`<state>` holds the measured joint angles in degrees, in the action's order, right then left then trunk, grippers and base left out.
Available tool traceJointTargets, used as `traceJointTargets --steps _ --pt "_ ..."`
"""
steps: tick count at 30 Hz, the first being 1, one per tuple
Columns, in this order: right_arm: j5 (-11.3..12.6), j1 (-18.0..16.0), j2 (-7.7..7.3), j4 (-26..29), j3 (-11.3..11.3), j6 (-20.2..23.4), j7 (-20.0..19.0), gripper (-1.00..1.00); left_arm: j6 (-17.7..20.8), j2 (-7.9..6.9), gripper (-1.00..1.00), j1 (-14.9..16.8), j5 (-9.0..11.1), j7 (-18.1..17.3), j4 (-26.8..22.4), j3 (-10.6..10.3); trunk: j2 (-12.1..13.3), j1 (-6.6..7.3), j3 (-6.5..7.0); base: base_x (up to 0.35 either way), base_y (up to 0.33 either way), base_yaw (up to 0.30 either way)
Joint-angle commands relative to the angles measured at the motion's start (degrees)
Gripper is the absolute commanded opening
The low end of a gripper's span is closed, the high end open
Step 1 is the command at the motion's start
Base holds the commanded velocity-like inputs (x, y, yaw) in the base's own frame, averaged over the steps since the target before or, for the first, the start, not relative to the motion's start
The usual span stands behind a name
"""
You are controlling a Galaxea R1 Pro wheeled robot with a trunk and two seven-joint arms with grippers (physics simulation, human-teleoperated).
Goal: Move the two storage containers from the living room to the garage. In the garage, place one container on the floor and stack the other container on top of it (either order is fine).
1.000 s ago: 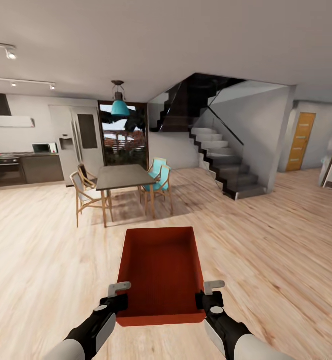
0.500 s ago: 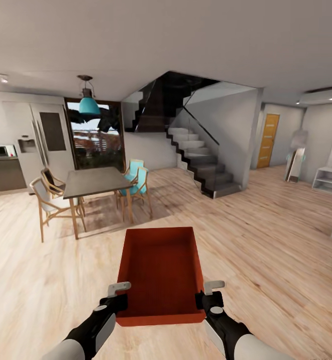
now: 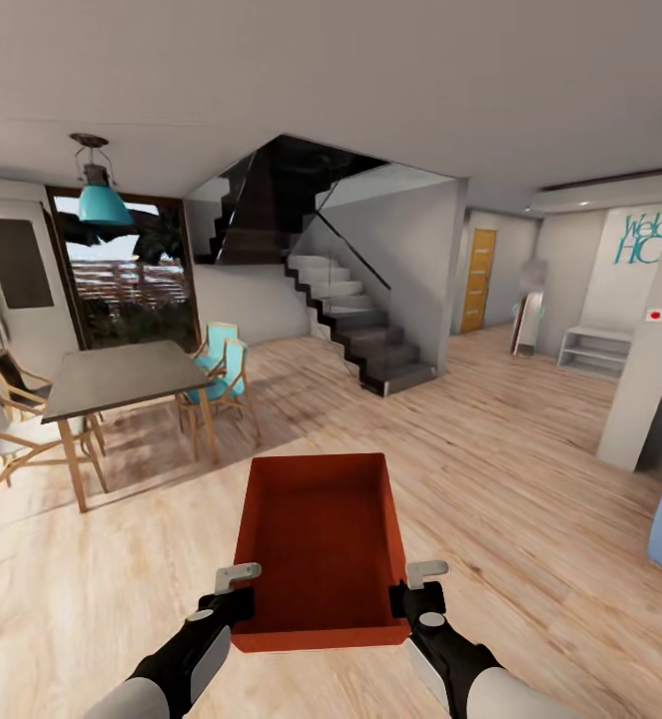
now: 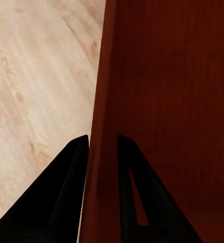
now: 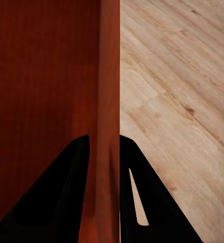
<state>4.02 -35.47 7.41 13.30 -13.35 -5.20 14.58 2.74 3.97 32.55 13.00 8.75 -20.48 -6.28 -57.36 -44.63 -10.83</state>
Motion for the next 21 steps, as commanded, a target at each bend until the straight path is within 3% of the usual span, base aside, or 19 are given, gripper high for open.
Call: traceJointTargets --steps 1,7,21 --pt "-0.6 -0.1 -0.02 0.2 1.1 -0.4 0.5 -1.0 0.3 -0.1 -1.0 0.0 0.4 2.4 0.2 -0.4 -0.1 -0.04 -0.07 0.323 0.0 -0.286" --pt "-0.6 -0.1 -0.02 0.2 1.1 -0.4 0.5 -1.0 0.3 -0.1 -1.0 0.0 0.4 2.4 0.2 -0.4 -0.1 -0.04 -0.07 0.323 0.0 -0.242" --pt "-0.6 -0.1 -0.05 0.2 1.0 -0.4 0.5 -1.0 0.3 -0.1 -1.0 0.0 0.4 2.4 0.2 -0.4 -0.1 -0.04 -0.07 0.323 0.0 -0.011"
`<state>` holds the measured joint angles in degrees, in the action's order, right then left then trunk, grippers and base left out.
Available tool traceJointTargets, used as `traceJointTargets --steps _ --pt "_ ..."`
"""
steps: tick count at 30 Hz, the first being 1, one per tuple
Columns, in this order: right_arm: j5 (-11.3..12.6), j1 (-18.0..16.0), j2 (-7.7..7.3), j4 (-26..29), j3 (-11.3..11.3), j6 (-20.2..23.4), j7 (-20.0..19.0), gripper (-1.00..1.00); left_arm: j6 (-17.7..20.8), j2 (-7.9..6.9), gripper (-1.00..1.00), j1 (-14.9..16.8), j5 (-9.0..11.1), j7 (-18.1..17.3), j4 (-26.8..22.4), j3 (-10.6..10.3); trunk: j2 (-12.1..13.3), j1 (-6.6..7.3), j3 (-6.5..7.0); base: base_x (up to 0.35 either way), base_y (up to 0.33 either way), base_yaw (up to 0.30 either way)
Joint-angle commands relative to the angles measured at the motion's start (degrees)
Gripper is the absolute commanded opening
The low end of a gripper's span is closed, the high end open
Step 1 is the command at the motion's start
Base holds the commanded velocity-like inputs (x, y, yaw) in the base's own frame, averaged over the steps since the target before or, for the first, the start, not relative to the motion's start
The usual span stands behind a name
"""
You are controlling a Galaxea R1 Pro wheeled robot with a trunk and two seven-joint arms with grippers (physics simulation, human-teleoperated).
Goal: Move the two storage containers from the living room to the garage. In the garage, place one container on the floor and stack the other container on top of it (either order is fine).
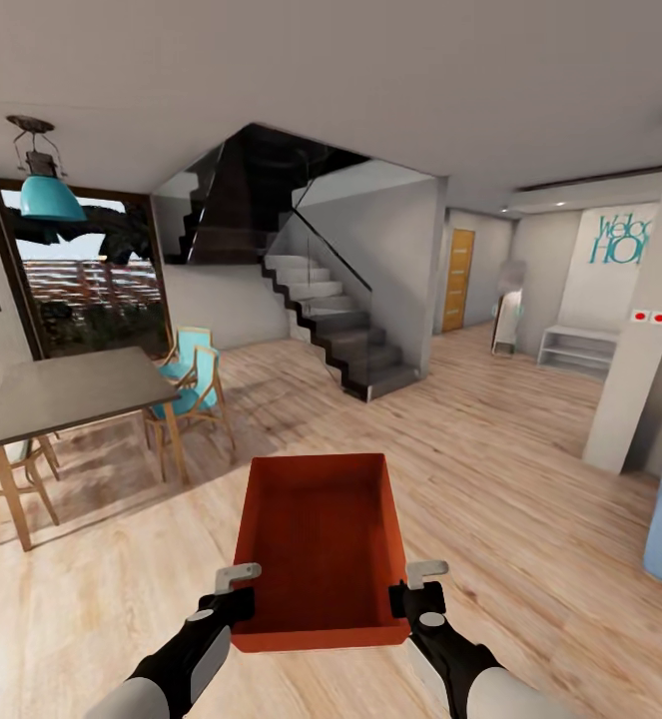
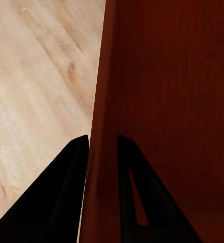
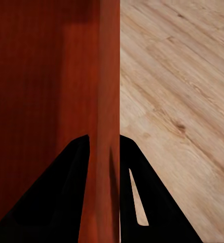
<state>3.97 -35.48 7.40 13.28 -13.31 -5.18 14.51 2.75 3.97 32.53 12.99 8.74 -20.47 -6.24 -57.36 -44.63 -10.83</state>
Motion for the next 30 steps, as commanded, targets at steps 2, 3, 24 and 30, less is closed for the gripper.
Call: traceJointTargets --steps 2,3,24,30 --pt "-0.6 -0.1 -0.02 0.2 0.9 -0.5 0.6 -1.0 0.3 -0.1 -1.0 0.0 0.4 2.4 0.2 -0.4 -0.1 -0.04 -0.07 0.323 0.0 0.0" --pt "-0.6 -0.1 -0.02 0.2 1.0 -0.5 0.6 -1.0 0.3 -0.09 -1.0 0.0 0.4 2.4 0.2 -0.4 -0.1 -0.04 -0.07 0.323 0.0 0.0" --pt "-0.6 -0.1 -0.01 0.2 1.0 -0.4 0.6 -1.0 0.3 -0.1 -1.0 0.0 0.4 2.4 0.2 -0.4 -0.1 -0.04 -0.07 0.323 0.0 -0.211" --pt "-0.6 -0.1 -0.01 0.2 1.0 -0.4 0.6 -1.0 0.3 -0.1 -1.0 0.0 0.4 2.4 0.2 -0.4 -0.1 -0.04 -0.07 0.323 0.0 -0.132"
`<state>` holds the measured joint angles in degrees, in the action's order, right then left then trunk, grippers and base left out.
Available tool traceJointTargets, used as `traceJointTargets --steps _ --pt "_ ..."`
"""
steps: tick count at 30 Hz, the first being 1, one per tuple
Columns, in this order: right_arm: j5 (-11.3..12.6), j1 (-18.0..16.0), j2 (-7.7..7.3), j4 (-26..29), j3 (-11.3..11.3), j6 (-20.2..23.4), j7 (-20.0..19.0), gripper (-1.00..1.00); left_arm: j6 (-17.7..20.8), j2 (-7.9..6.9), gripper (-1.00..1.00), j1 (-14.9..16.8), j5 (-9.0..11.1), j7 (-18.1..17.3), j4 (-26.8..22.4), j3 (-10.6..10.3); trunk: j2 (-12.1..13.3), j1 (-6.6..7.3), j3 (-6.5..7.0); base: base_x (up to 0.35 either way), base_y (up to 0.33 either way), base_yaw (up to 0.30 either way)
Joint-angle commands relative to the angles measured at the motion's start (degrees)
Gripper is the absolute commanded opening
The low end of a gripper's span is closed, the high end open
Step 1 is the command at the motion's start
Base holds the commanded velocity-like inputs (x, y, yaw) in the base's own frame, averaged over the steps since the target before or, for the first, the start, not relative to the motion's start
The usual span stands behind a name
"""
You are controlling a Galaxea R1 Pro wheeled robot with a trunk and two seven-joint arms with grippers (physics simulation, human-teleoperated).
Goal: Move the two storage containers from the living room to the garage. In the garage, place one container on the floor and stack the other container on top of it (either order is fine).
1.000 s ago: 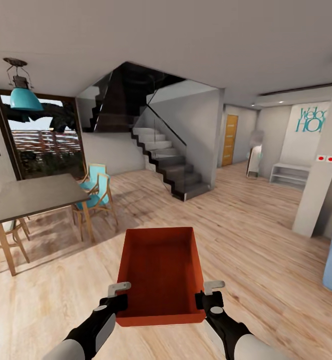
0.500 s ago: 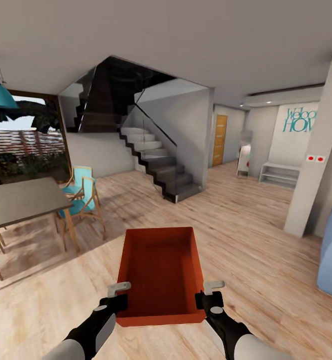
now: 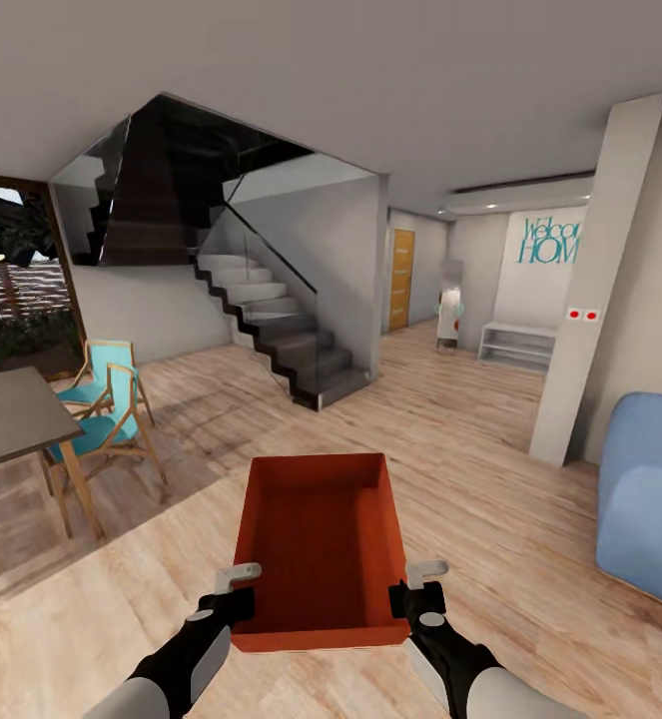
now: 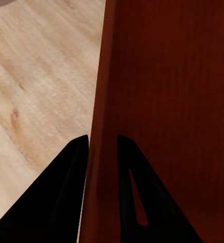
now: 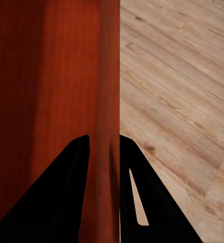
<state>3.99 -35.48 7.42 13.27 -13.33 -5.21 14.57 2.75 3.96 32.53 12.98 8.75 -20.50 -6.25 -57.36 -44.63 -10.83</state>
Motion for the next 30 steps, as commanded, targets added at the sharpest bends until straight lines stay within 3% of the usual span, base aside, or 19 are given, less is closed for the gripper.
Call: traceJointTargets --steps 1,7,30 --pt "-0.6 -0.1 -0.05 0.2 1.0 -0.4 0.5 -1.0 0.3 -0.09 -1.0 0.0 0.4 2.4 0.2 -0.4 -0.1 -0.04 -0.07 0.323 0.0 -0.007" --pt "-0.6 -0.1 -0.04 0.2 1.0 -0.5 0.5 -1.0 0.3 -0.09 -1.0 0.0 0.4 2.4 0.2 -0.4 -0.1 -0.04 -0.07 0.323 0.0 -0.042" --pt "-0.6 -0.1 -0.04 0.2 1.0 -0.4 0.5 -1.0 0.3 -0.09 -1.0 0.0 0.4 2.4 0.2 -0.4 -0.1 -0.04 -0.07 0.323 0.0 -0.238"
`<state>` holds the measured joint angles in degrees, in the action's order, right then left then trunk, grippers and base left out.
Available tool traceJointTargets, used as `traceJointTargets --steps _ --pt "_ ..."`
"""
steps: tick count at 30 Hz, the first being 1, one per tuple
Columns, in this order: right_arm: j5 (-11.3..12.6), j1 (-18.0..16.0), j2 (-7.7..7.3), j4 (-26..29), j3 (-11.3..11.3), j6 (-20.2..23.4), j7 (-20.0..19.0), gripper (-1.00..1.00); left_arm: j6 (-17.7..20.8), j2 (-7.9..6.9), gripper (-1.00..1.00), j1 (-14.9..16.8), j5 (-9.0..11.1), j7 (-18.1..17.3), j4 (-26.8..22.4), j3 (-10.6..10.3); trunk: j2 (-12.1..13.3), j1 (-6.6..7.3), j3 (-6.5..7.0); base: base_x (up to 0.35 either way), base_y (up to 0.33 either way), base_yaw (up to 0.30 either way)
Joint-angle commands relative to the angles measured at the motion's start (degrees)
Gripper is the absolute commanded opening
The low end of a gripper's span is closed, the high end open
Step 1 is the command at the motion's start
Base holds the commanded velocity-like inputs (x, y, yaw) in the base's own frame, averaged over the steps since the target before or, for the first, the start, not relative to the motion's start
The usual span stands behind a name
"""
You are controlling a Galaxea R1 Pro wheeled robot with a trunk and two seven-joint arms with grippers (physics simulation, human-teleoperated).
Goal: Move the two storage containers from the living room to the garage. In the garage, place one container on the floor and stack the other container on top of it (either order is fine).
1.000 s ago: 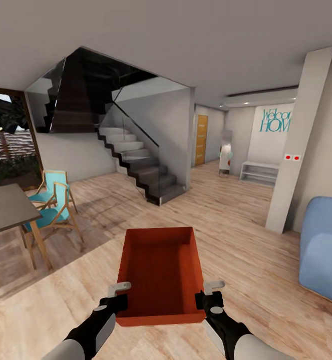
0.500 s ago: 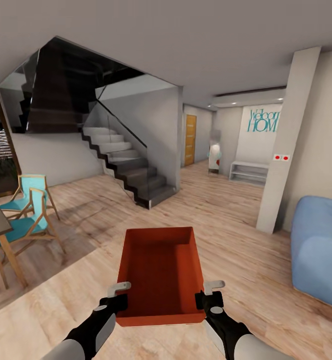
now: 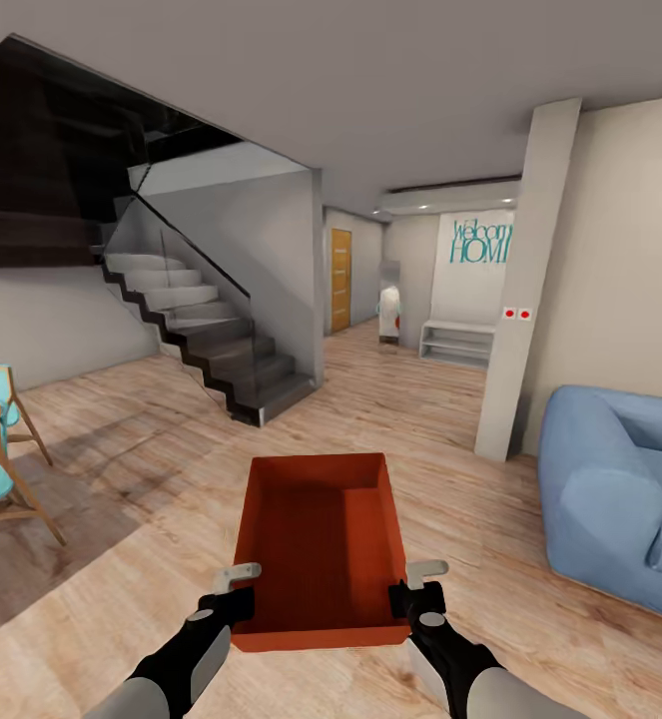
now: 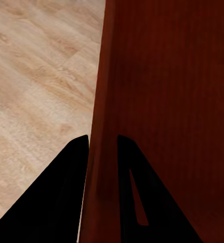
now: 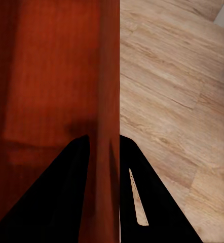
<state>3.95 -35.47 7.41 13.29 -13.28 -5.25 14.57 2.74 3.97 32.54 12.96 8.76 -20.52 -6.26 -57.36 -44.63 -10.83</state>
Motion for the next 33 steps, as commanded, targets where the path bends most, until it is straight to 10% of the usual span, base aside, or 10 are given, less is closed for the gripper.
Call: traceJointTargets --steps 1,33 --pt "-0.6 -0.1 -0.03 0.2 1.0 -0.4 0.5 -1.0 0.3 -0.11 -1.0 0.0 0.4 2.4 0.2 -0.4 -0.1 -0.04 -0.07 0.323 0.0 -0.227" --pt "-0.6 -0.1 -0.03 0.2 0.9 -0.4 0.5 -1.0 0.3 -0.02 -1.0 0.0 0.4 2.4 0.2 -0.5 -0.1 -0.04 -0.07 0.323 0.0 -0.028"
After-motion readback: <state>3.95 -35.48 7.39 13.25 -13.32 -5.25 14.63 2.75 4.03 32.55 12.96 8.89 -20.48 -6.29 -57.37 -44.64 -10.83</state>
